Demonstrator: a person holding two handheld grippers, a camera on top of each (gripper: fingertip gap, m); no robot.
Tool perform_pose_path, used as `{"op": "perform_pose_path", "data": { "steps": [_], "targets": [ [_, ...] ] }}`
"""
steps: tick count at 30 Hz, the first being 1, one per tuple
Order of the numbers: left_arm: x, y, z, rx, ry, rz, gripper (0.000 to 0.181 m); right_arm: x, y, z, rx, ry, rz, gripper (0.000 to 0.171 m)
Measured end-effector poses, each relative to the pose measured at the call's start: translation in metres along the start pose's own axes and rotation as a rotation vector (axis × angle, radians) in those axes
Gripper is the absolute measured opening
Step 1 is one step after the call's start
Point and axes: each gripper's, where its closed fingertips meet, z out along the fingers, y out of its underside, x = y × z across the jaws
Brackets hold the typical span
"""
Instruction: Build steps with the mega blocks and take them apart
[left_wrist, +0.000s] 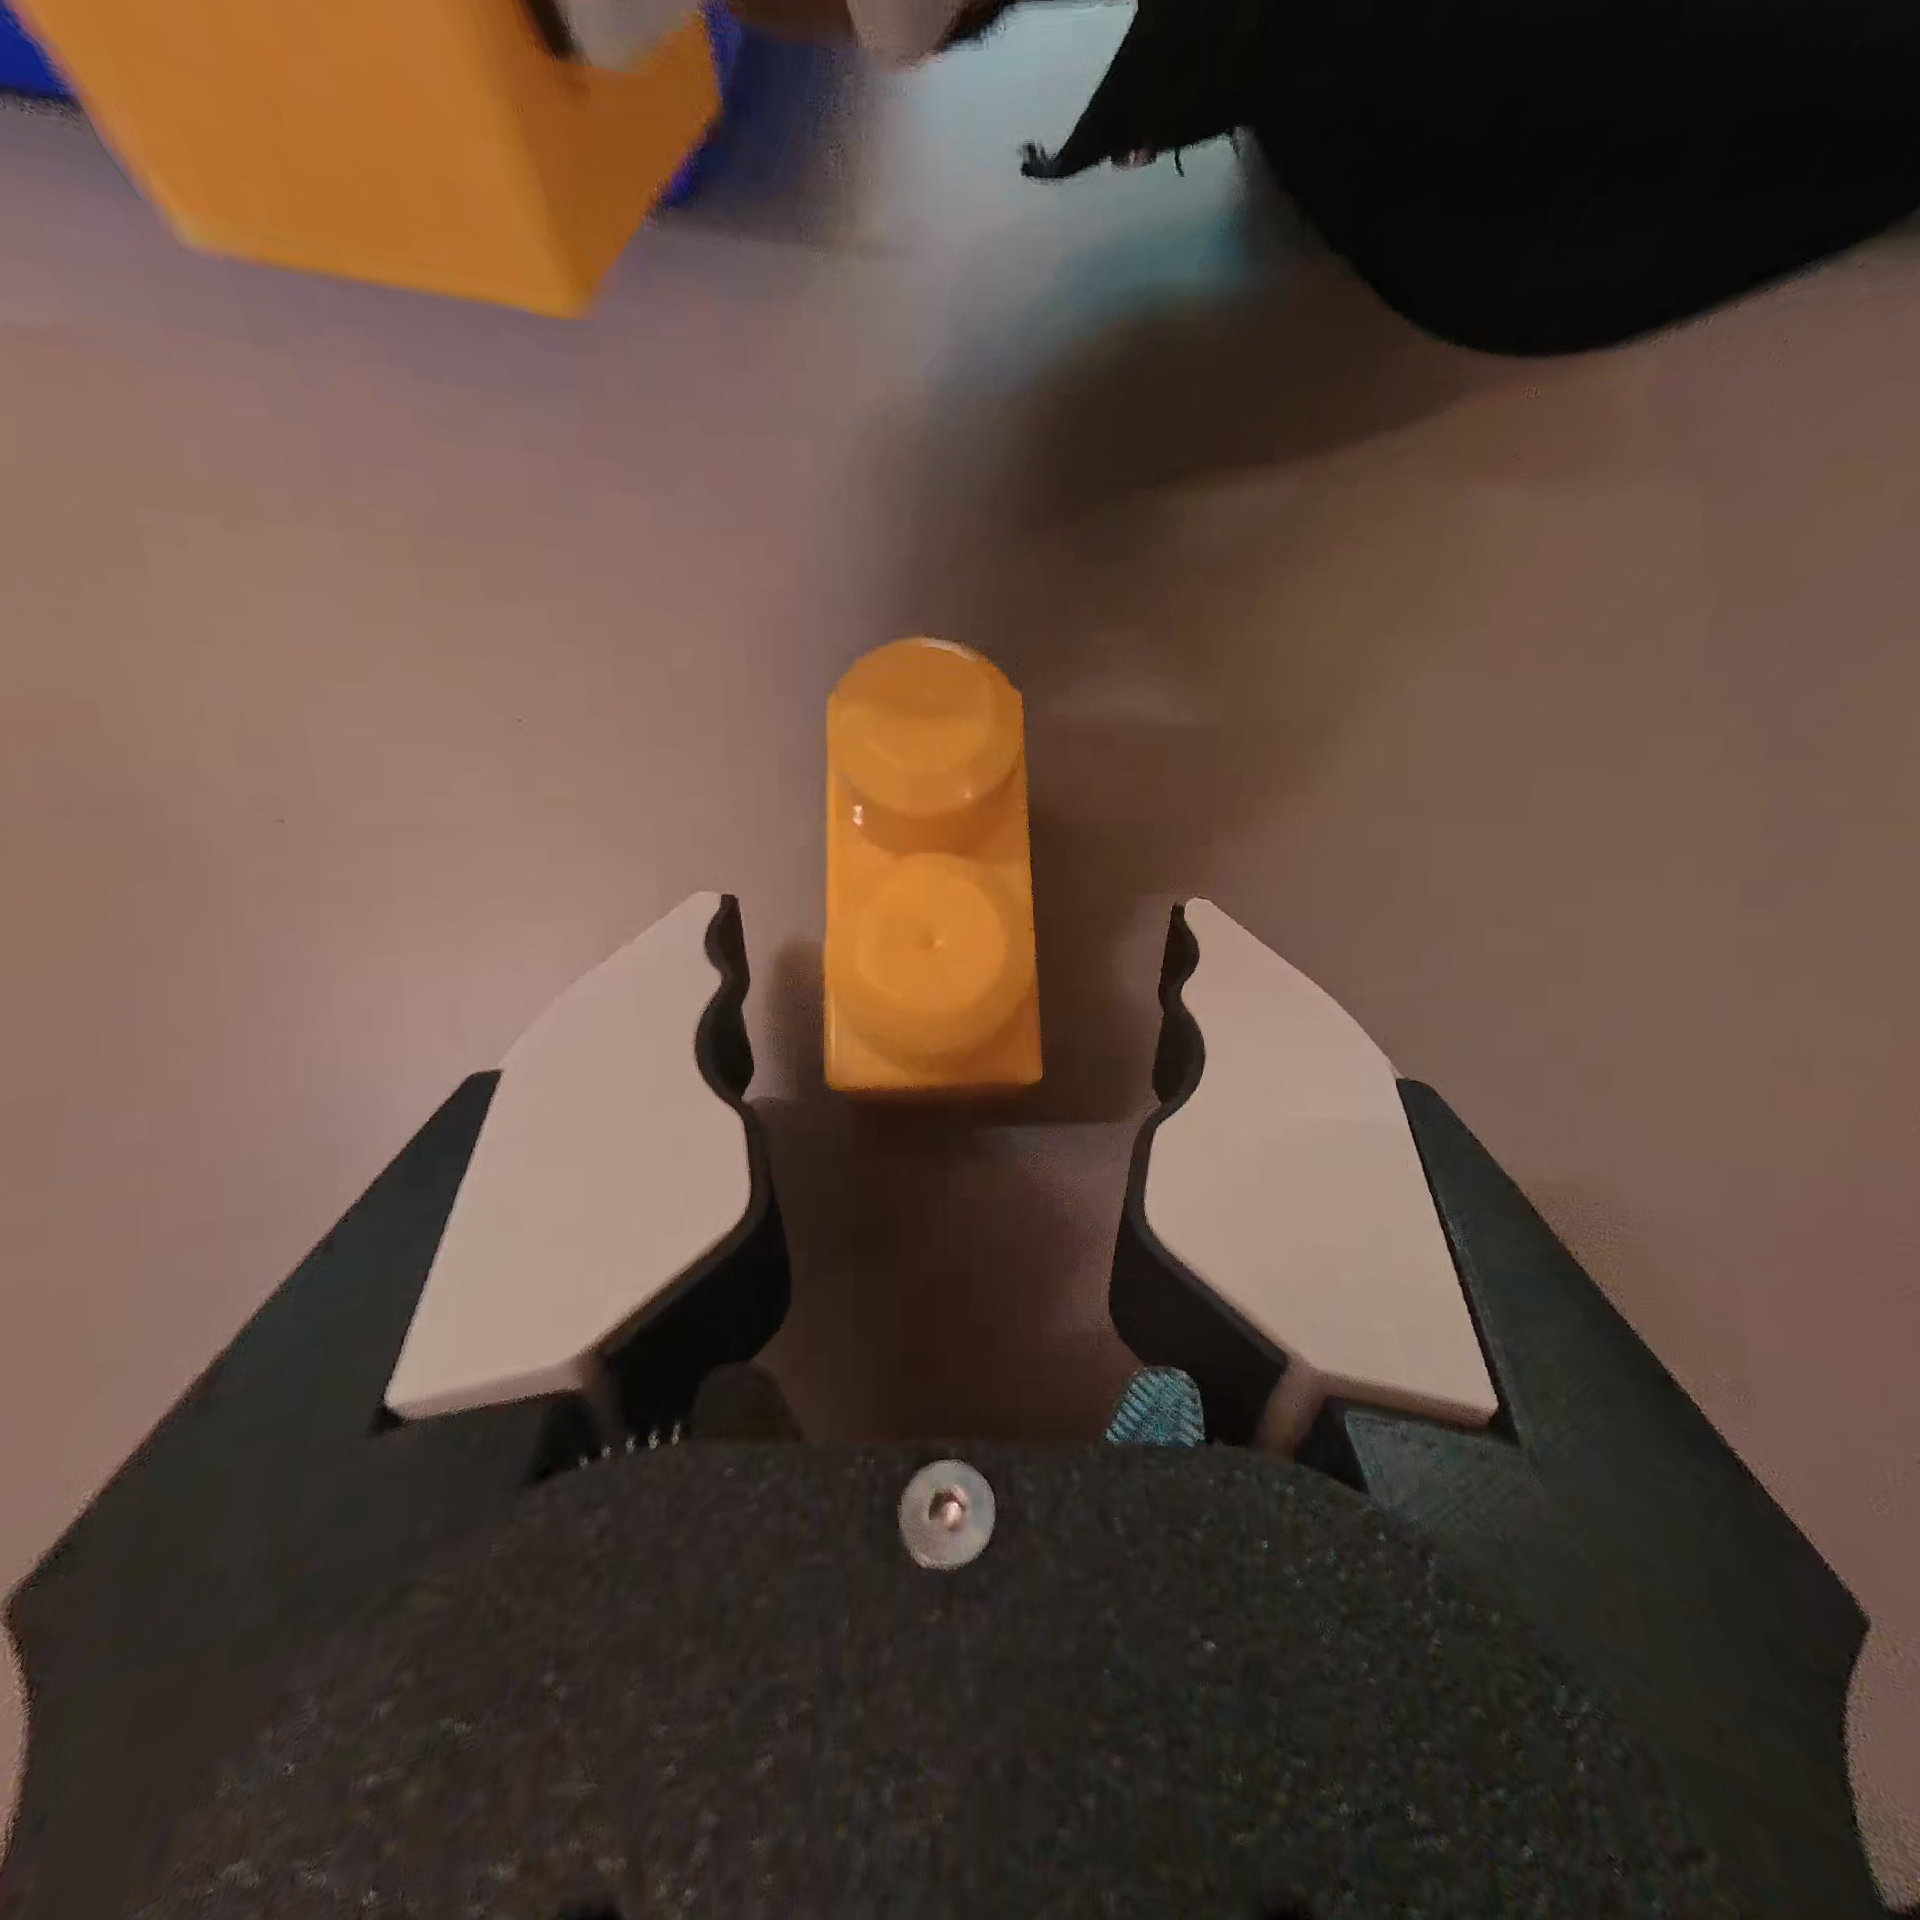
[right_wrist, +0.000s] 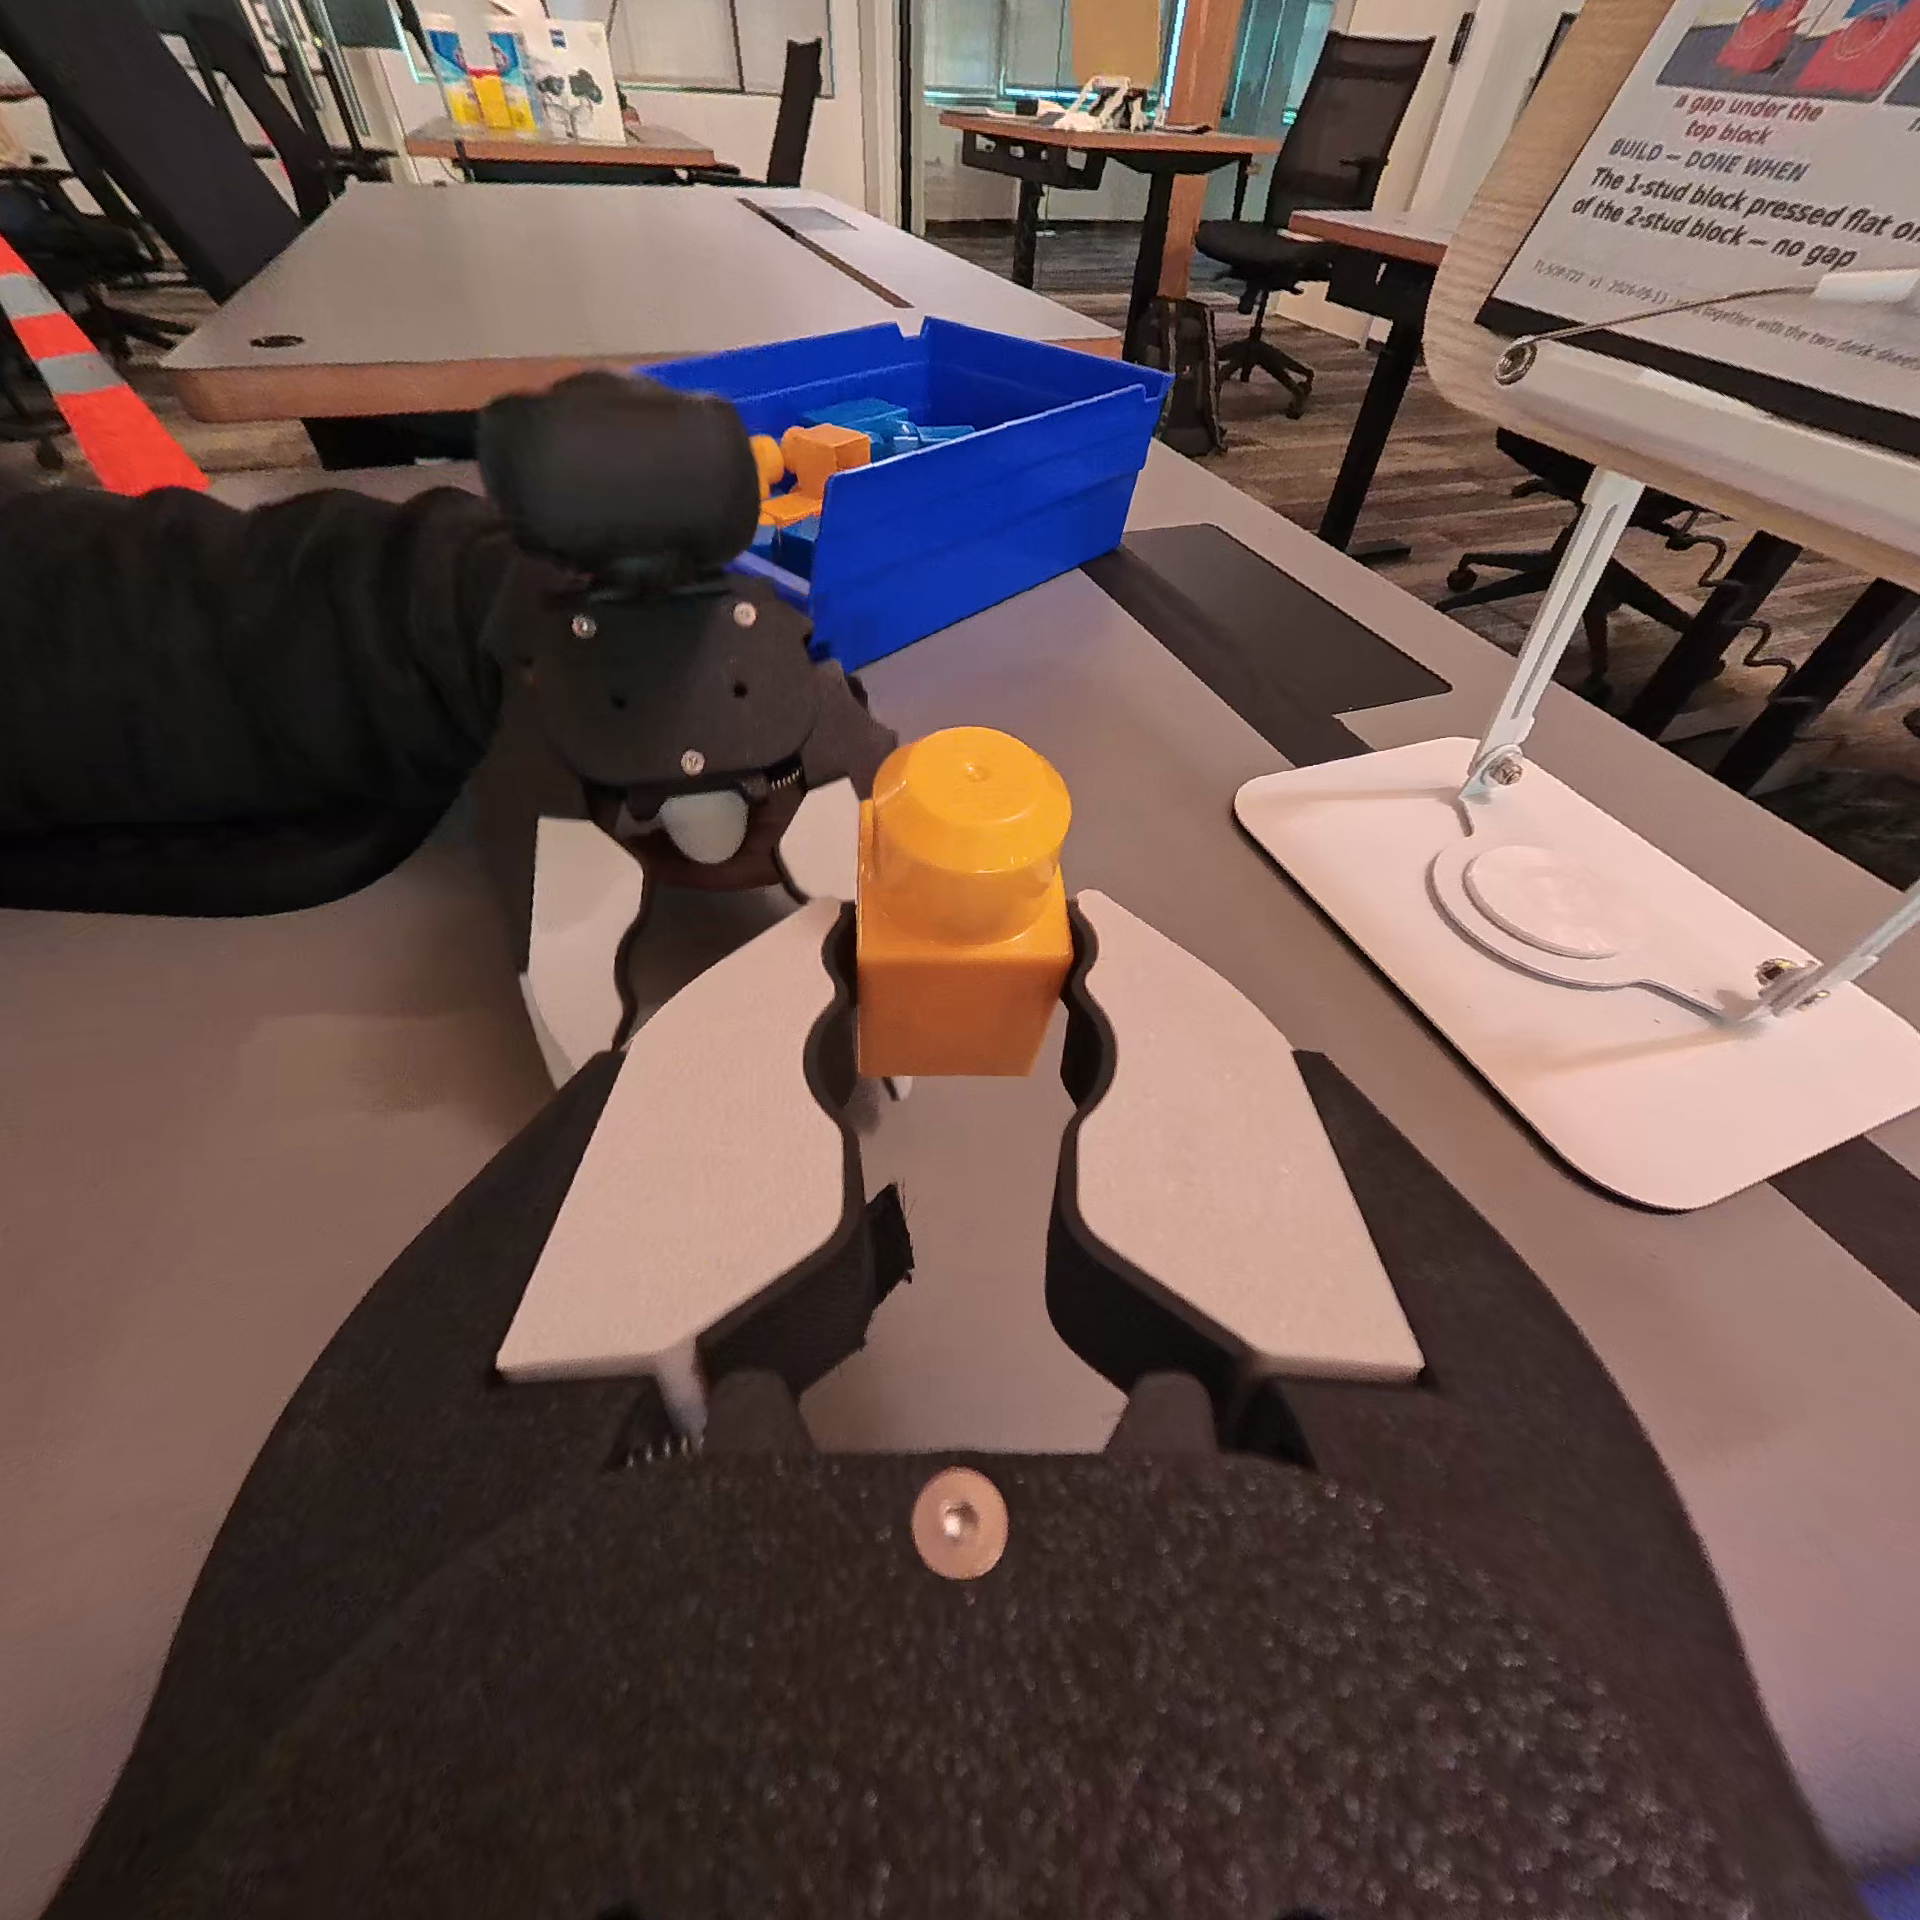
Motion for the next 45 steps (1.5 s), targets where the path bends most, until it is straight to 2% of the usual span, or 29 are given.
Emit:
{"op": "perform_pose_path", "data": {
  "steps": [2,5,11,18,23,28,32,39,45],
  "targets": [
    [0.000,0.006,0.009,-0.047,-0.026,0.040,0.076,-0.001,-0.002,-0.001,0.009,-0.002,-0.002,0.037],
    [-0.002,0.004,0.013,-0.030,-0.051,0.064,0.074,-0.002,-0.007,-0.003,0.034,-0.006,-0.001,0.037],
    [-0.009,0.003,0.009,0.053,-0.104,0.063,0.057,-0.001,-0.010,-0.006,0.053,-0.006,0.007,0.037],
    [-0.009,0.004,0.009,0.056,-0.107,0.051,0.042,0.002,-0.008,-0.007,0.051,0.001,0.013,0.037],
    [-0.006,-0.002,0.005,0.079,-0.074,0.037,0.043,-0.001,-0.008,-0.006,0.047,-0.016,0.009,0.037],
    [0.001,-0.030,-0.018,0.170,0.002,-0.056,0.043,-0.012,-0.016,-0.007,0.064,-0.062,0.014,0.037],
    [0.008,-0.029,-0.020,0.117,0.027,-0.052,0.043,-0.027,-0.017,-0.004,0.047,-0.149,0.051,0.037],
    [0.006,-0.028,-0.021,0.091,0.015,-0.060,0.043,-0.043,0.005,0.009,-0.065,-0.232,0.056,0.037],
    [0.005,-0.047,-0.038,0.230,0.047,-0.089,0.042,-0.047,0.014,0.012,-0.089,-0.253,0.051,0.037]
  ]
}}
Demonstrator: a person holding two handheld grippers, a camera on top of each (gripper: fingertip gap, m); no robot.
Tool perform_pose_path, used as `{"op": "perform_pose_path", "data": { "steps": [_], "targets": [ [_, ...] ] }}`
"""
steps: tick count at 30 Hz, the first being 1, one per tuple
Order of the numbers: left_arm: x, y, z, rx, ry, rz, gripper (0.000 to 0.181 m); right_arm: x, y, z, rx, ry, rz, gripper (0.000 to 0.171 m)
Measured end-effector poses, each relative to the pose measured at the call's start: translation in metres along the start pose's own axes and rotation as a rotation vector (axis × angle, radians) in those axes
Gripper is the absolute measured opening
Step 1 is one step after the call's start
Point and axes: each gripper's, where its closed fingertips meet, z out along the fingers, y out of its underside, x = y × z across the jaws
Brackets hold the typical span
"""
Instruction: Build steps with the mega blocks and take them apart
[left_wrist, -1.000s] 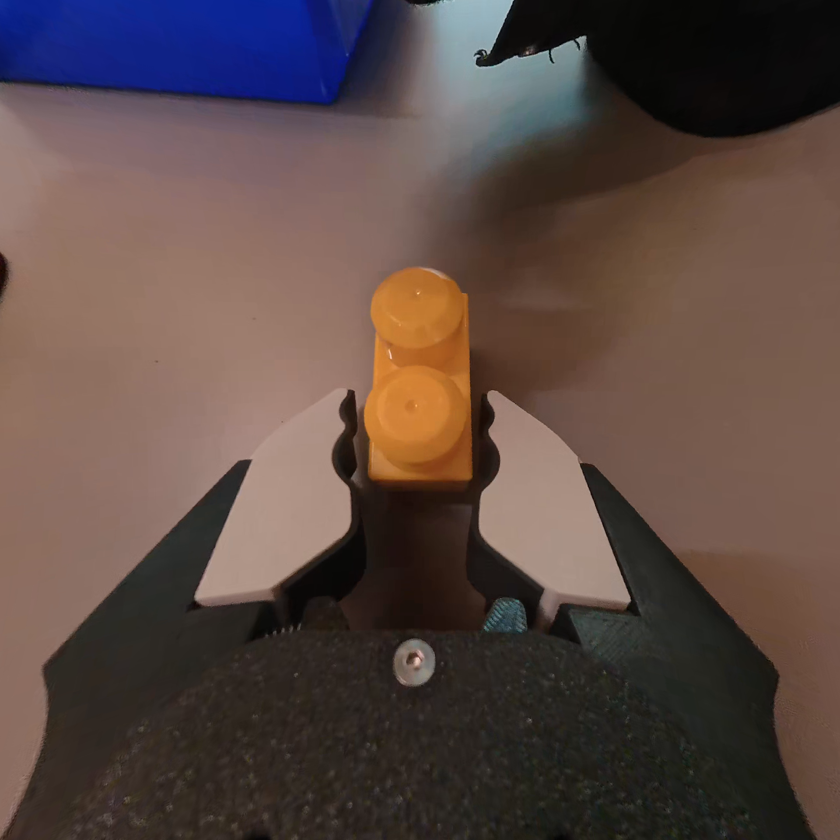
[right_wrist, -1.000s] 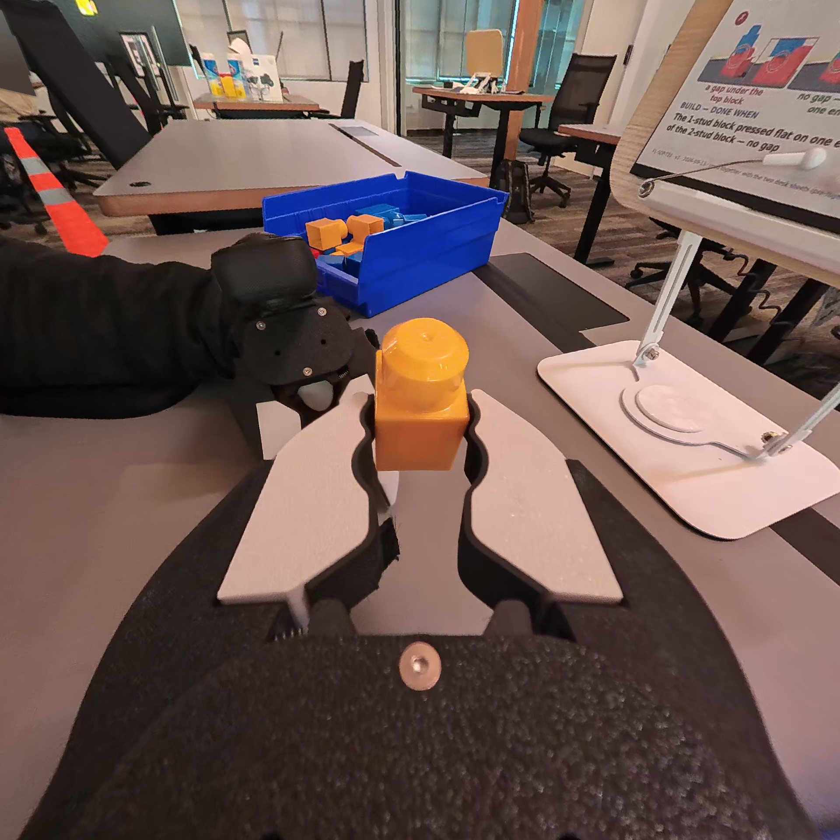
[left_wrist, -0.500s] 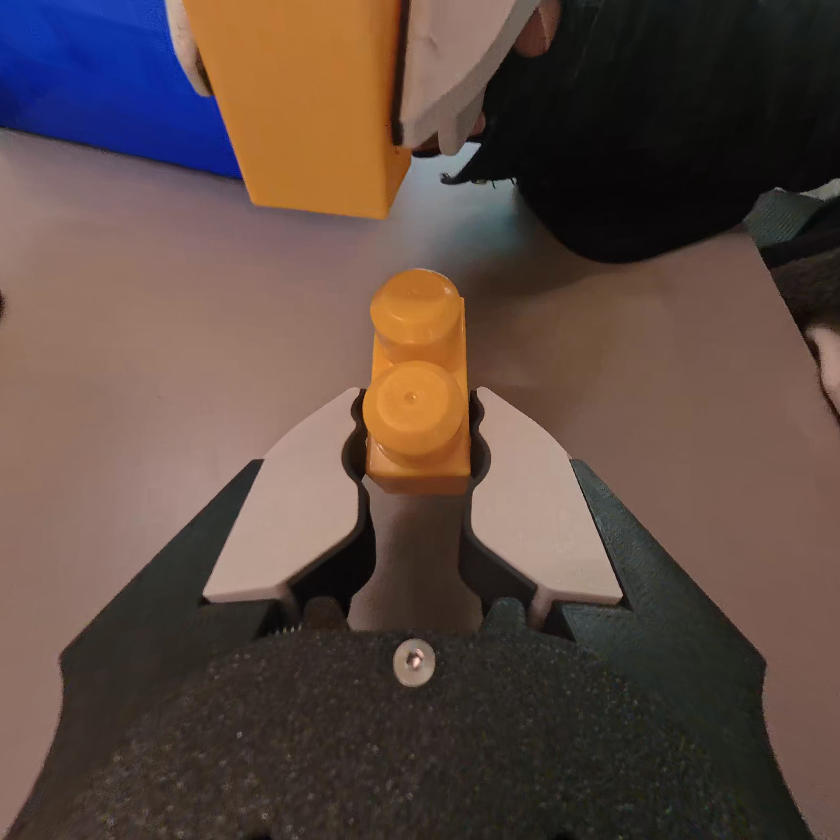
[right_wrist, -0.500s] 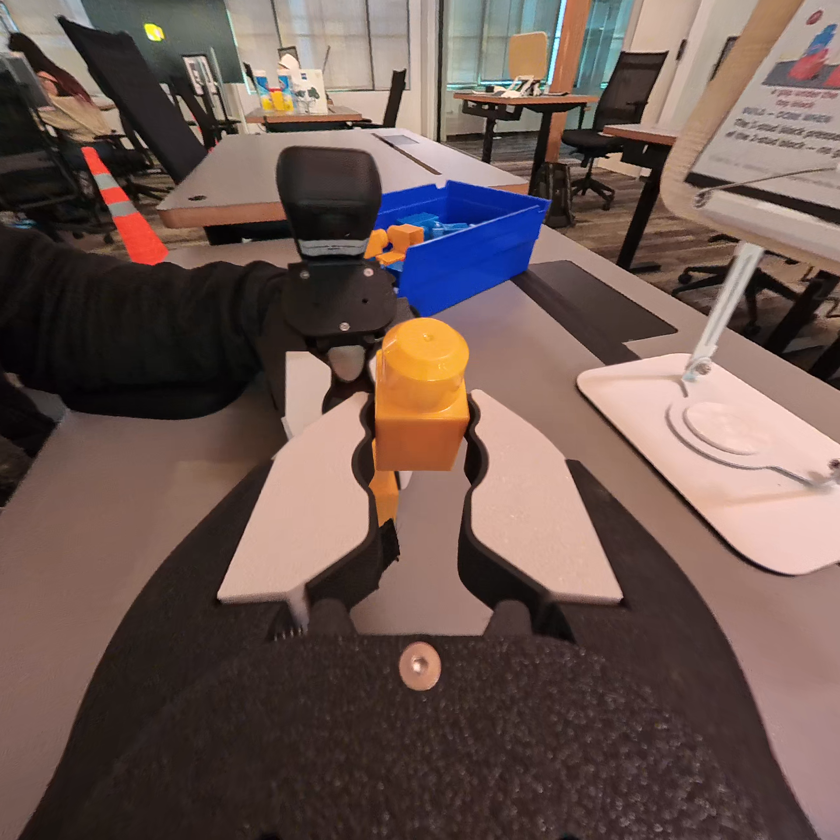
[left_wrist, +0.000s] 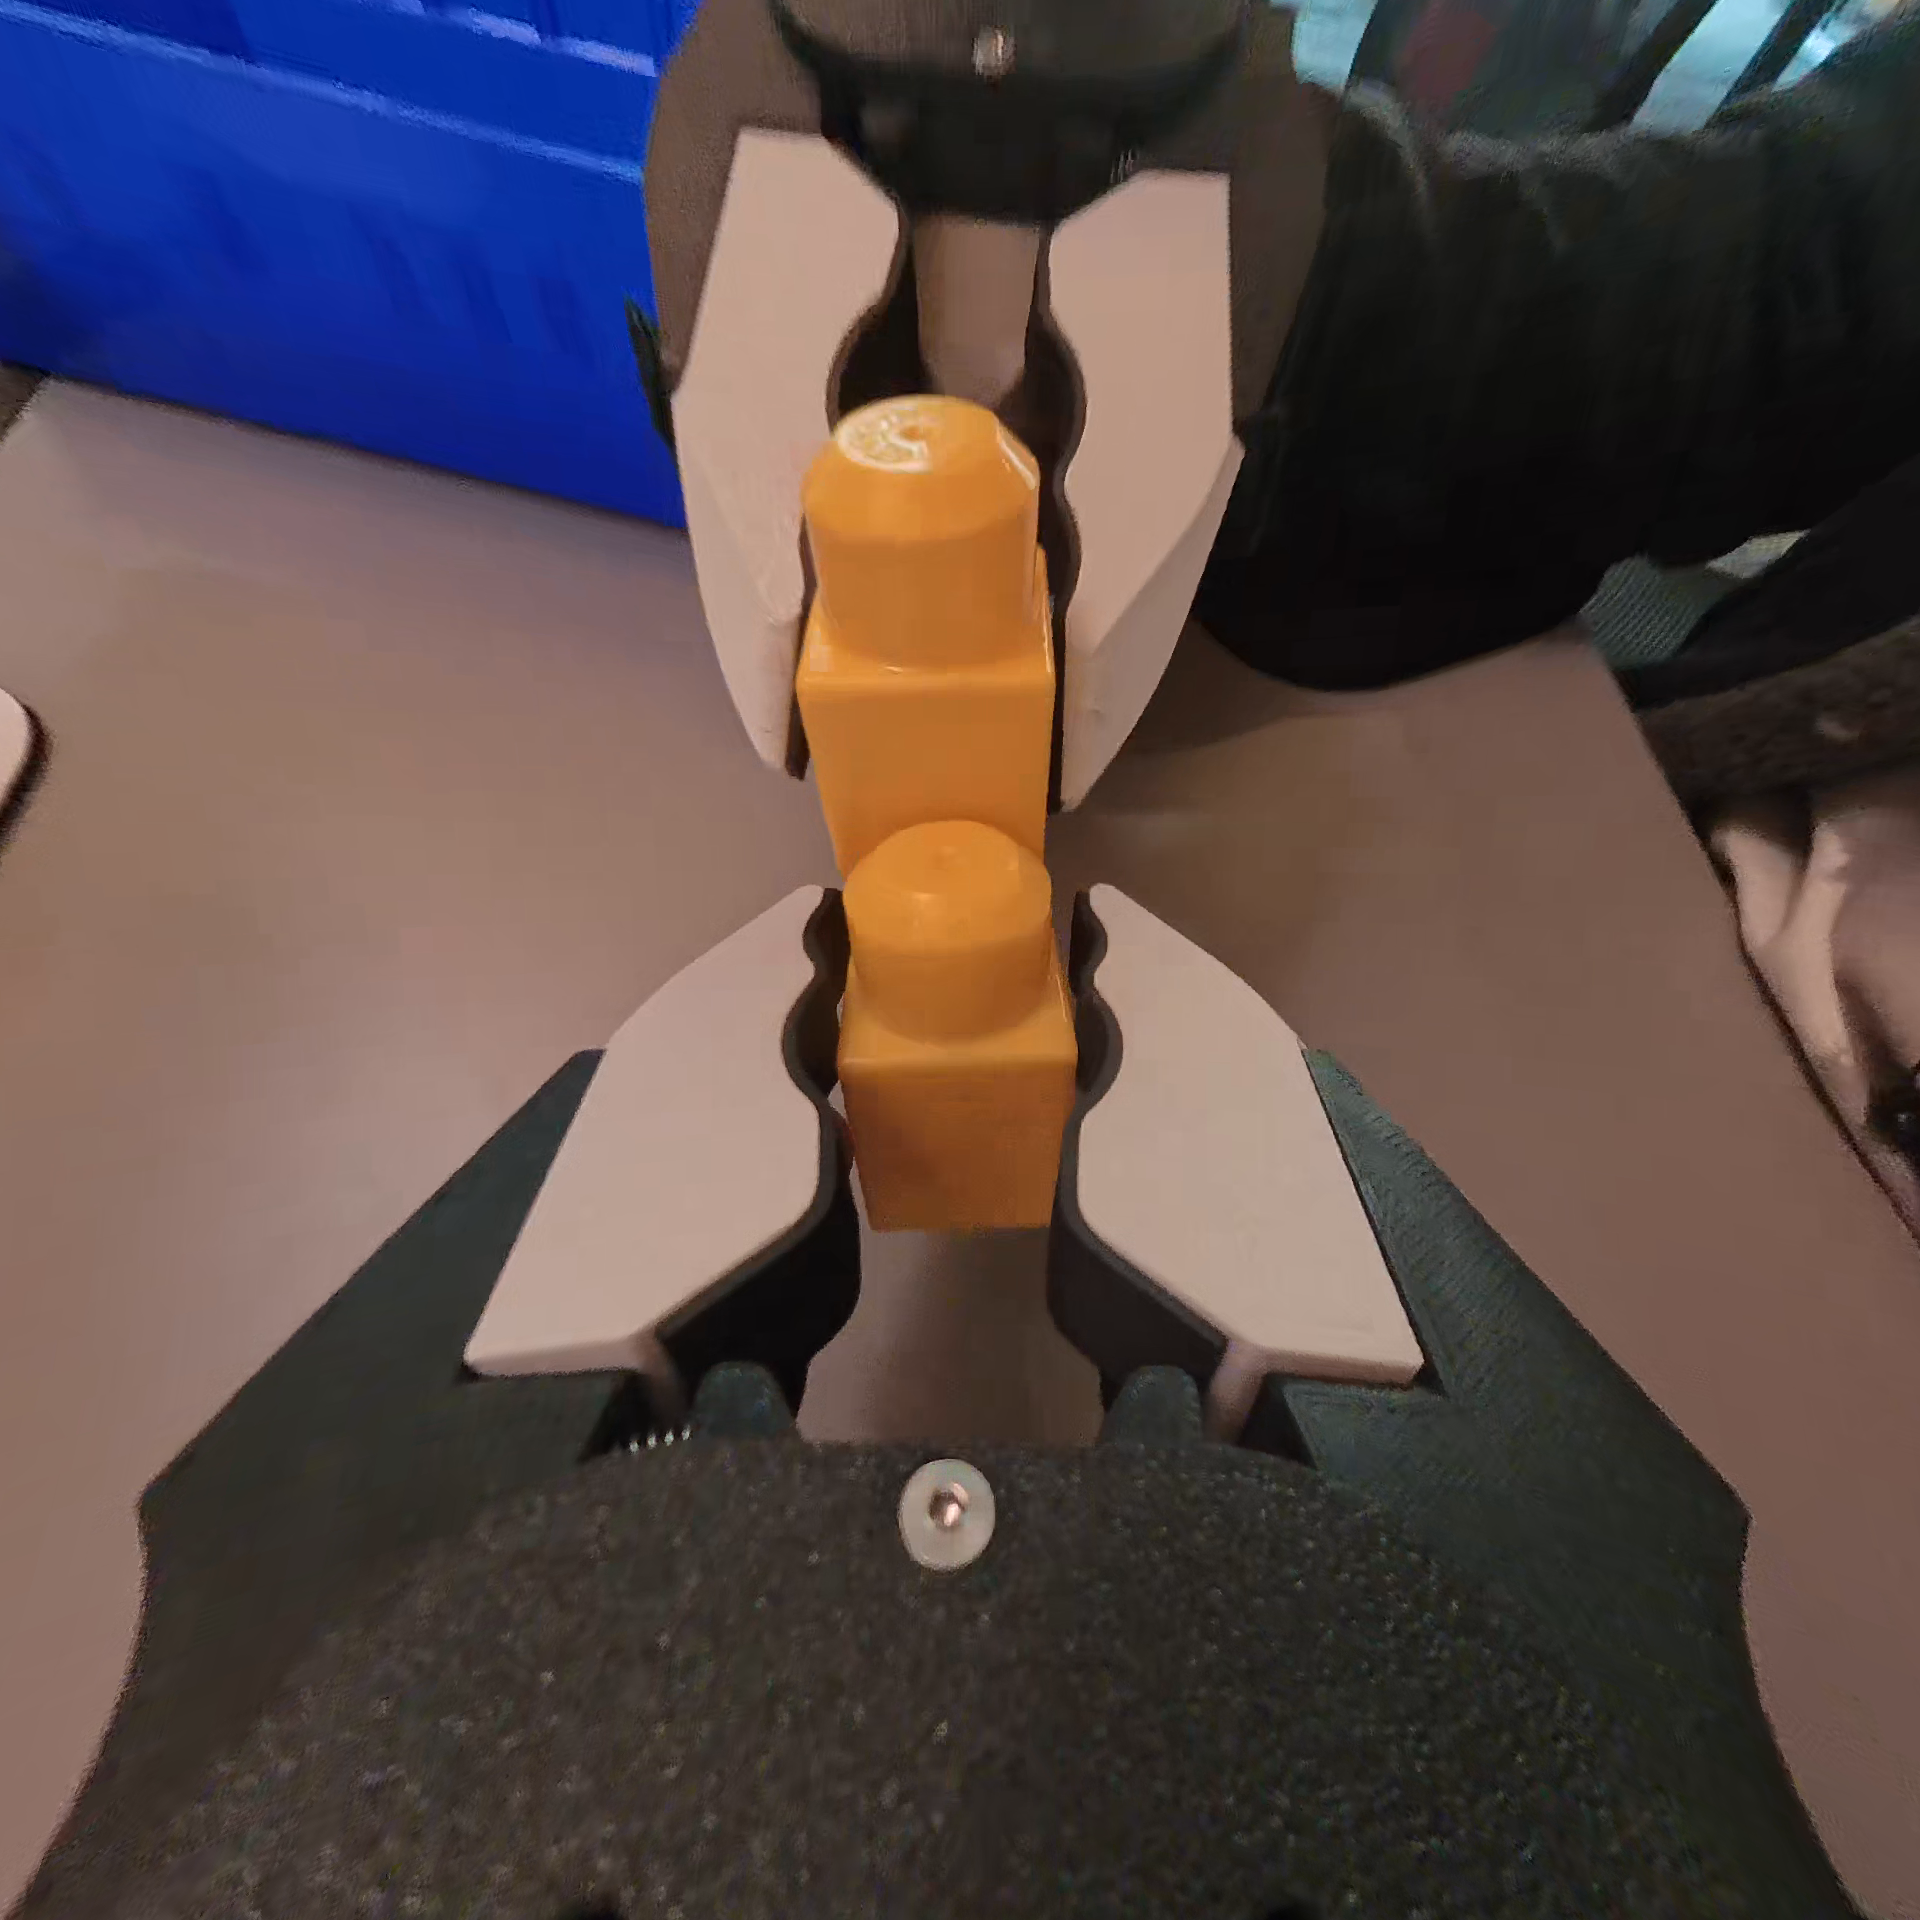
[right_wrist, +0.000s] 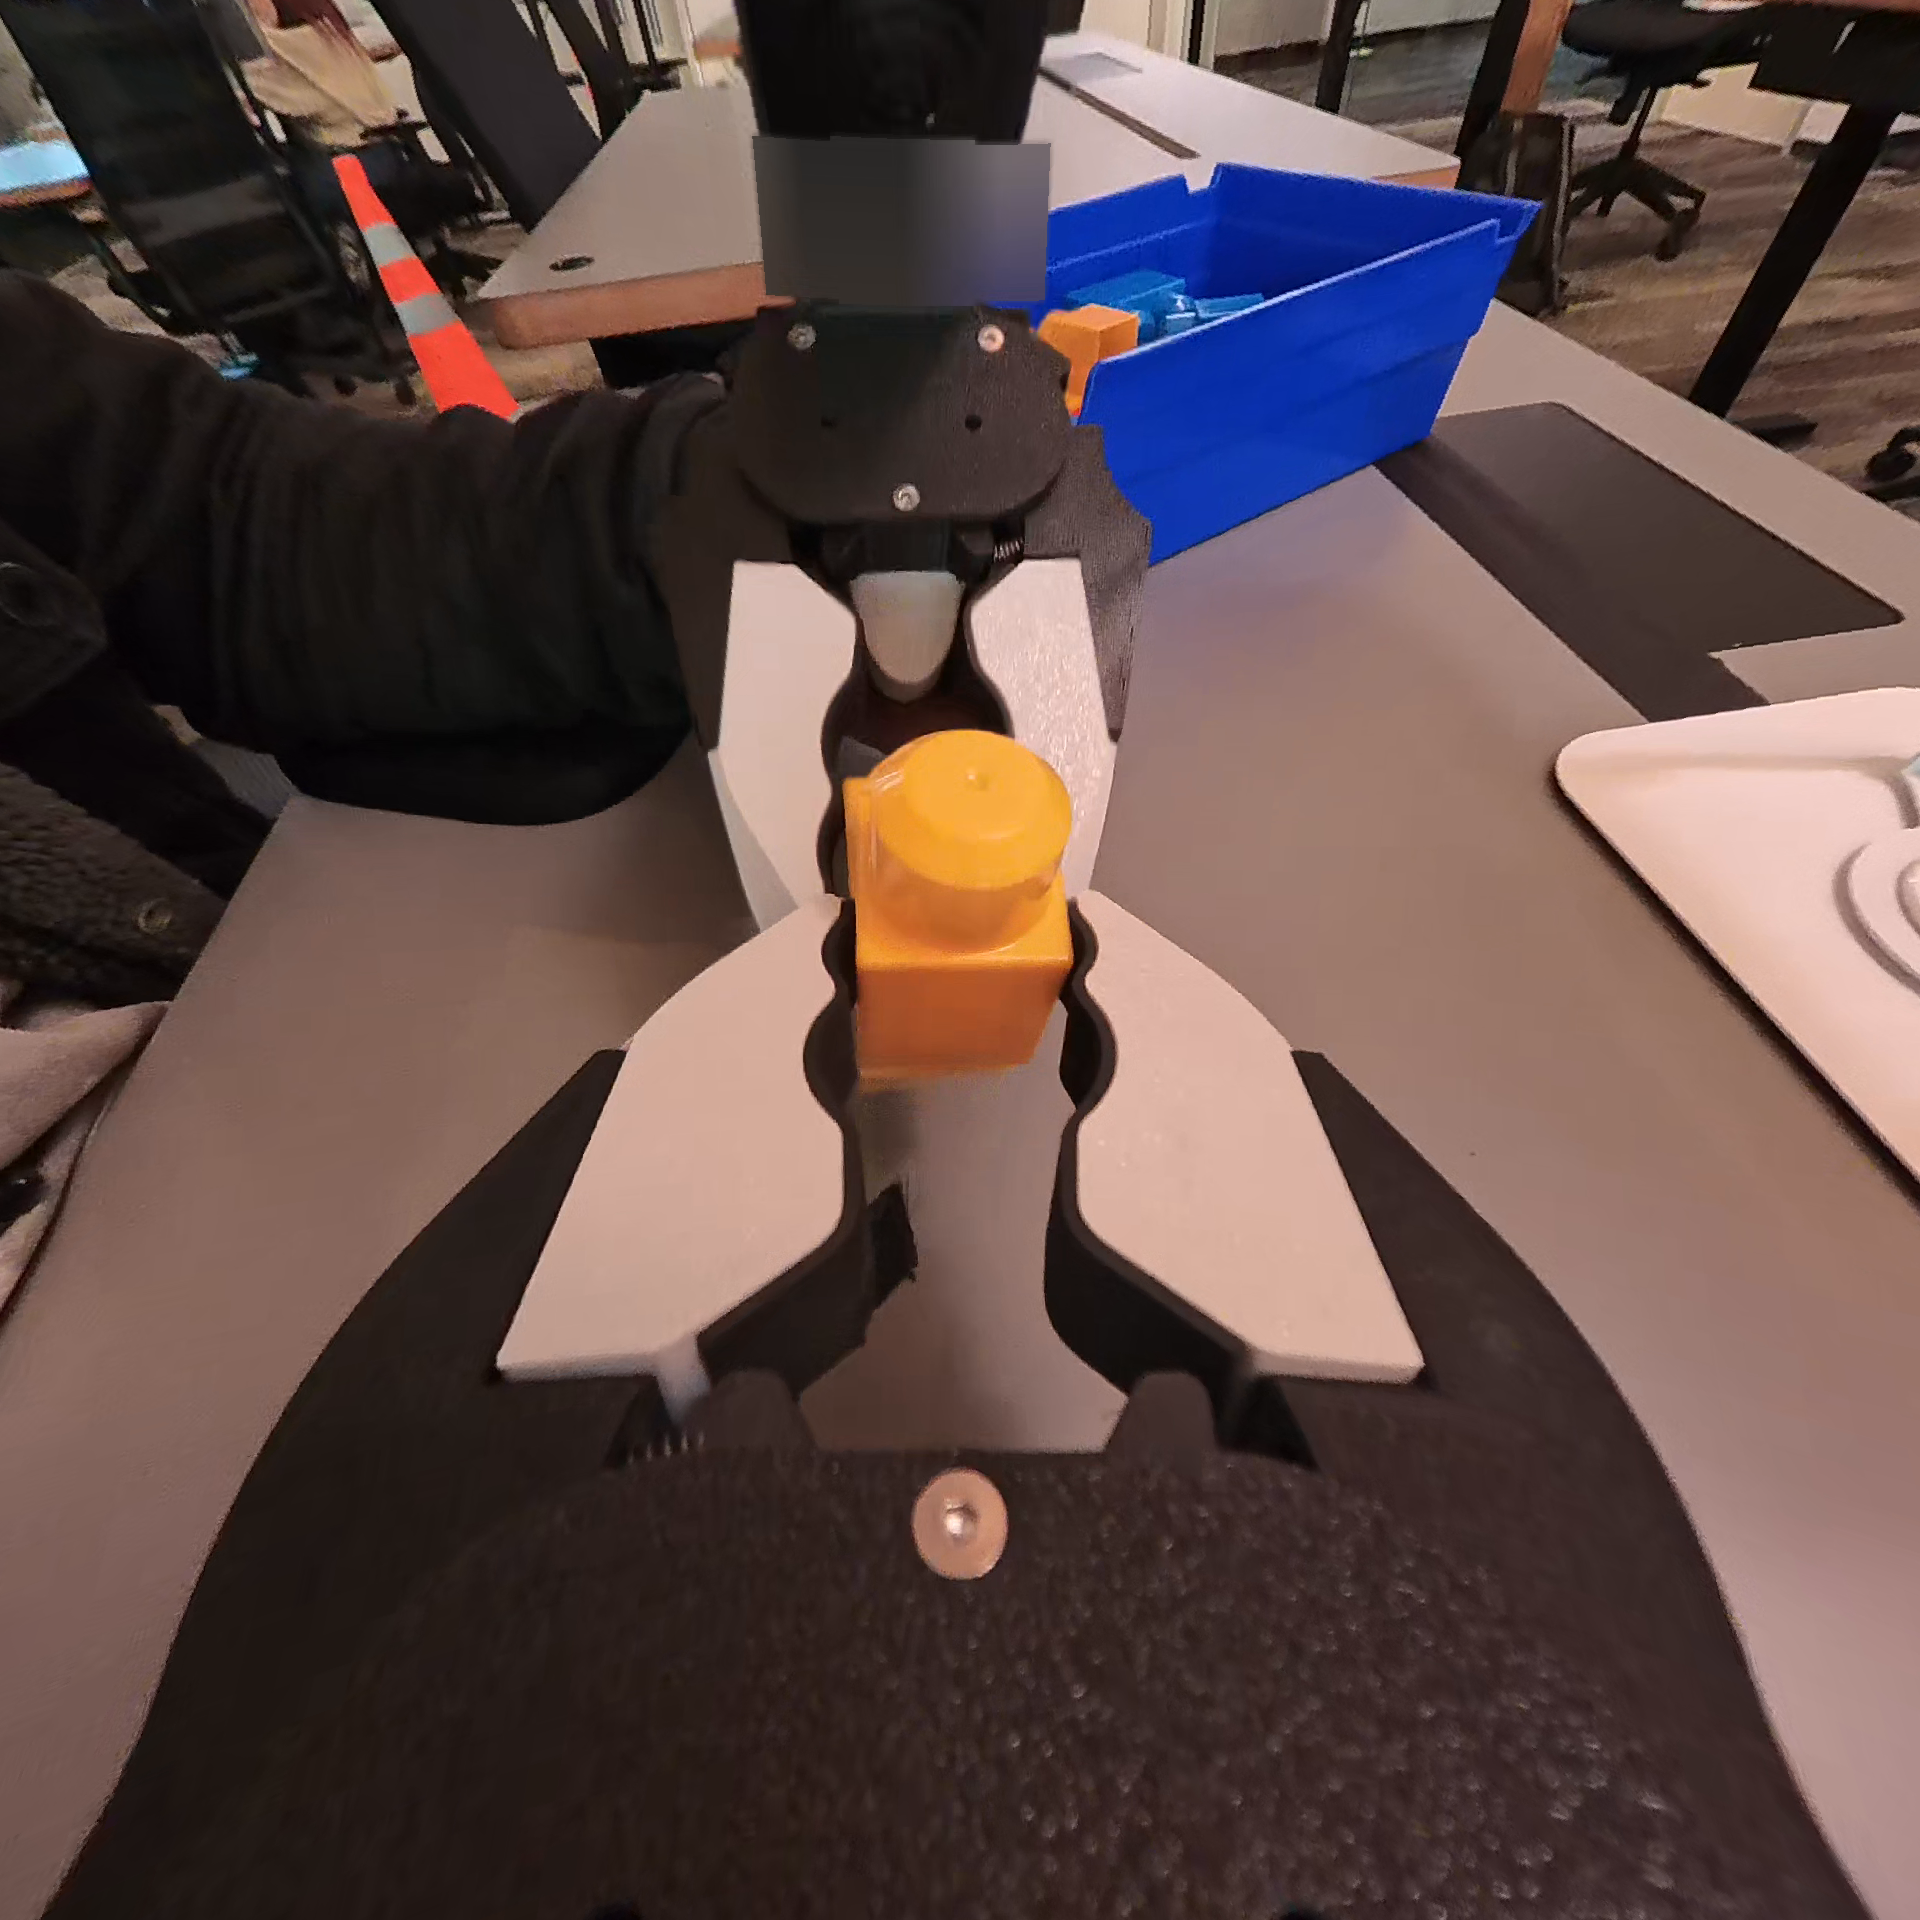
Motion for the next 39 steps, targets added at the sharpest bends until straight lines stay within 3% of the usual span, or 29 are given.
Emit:
{"op": "perform_pose_path", "data": {
  "steps": [13,35,39],
  "targets": [
    [0.002,-0.041,-0.024,0.282,0.018,0.002,0.042,0.000,-0.040,-0.012,0.260,0.004,0.033,0.036],
    [-0.009,-0.027,-0.012,0.244,-0.032,0.043,0.042,0.012,-0.051,-0.030,0.360,0.030,0.078,0.036],
    [-0.013,-0.010,-0.002,0.161,-0.041,0.046,0.042,0.014,-0.047,-0.027,0.335,0.045,0.074,0.037]
  ]
}}
